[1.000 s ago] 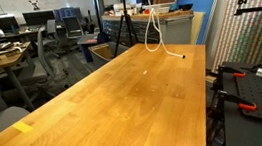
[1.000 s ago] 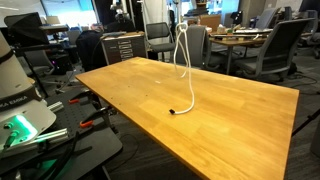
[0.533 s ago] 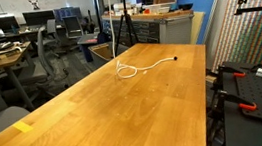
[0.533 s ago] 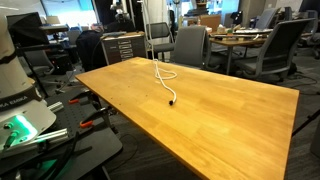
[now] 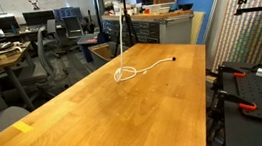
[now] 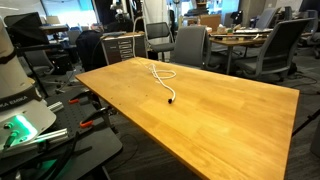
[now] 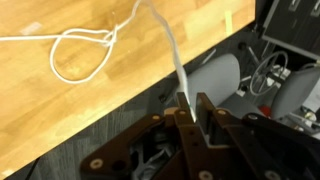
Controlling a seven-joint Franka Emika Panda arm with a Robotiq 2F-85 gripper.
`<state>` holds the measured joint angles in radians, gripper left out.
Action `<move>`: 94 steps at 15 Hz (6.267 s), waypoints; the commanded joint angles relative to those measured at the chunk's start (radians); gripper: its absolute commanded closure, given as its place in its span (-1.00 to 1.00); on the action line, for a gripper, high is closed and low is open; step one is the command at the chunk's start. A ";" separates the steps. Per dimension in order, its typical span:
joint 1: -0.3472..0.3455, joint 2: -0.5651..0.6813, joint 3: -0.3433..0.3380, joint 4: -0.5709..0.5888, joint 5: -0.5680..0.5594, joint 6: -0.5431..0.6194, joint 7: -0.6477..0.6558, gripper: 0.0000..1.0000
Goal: Make a knot with the object on the table
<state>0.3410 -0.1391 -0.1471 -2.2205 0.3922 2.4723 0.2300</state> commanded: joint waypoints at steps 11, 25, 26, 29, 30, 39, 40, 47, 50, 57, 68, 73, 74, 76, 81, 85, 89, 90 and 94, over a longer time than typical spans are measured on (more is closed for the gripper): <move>-0.231 0.258 0.148 0.081 -0.349 -0.318 -0.320 -1.00; -0.234 0.570 0.135 0.100 -0.700 0.040 -0.258 -1.00; -0.240 0.590 0.137 0.117 -0.690 0.040 -0.264 -1.00; -0.236 0.579 0.133 0.094 -0.678 0.036 -0.256 -1.00; -0.247 0.597 0.140 0.107 -0.650 0.031 -0.269 -1.00; -0.320 0.523 0.124 0.049 -0.847 0.273 -0.476 -1.00; -0.413 0.504 0.207 0.029 -0.759 0.287 -0.573 -1.00; -0.188 0.654 -0.018 0.128 -1.049 0.222 -0.294 -1.00; -0.160 0.738 -0.022 0.173 -1.085 0.154 -0.224 -1.00; -0.238 0.860 0.074 0.298 -0.891 -0.012 -0.304 -0.53; -0.384 0.869 0.176 0.434 -0.563 -0.188 -0.454 0.42; -0.389 0.835 0.156 0.418 -0.523 -0.158 -0.420 0.11; -0.393 0.806 0.146 0.399 -0.529 -0.141 -0.419 0.12; -0.399 0.729 0.109 0.348 -0.554 -0.075 -0.399 0.12; -0.495 0.601 0.111 0.302 -0.505 0.000 -0.496 0.91; -0.458 0.577 0.089 0.253 -0.647 0.051 -0.592 0.20; -0.499 0.578 0.171 0.211 -0.622 0.117 -0.778 -0.38; -0.498 0.586 0.184 0.205 -0.628 0.137 -0.814 -0.56; -0.503 0.610 0.238 0.196 -0.627 0.197 -0.976 -1.00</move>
<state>-0.1376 0.4690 0.0443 -2.0104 -0.2390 2.6196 -0.6224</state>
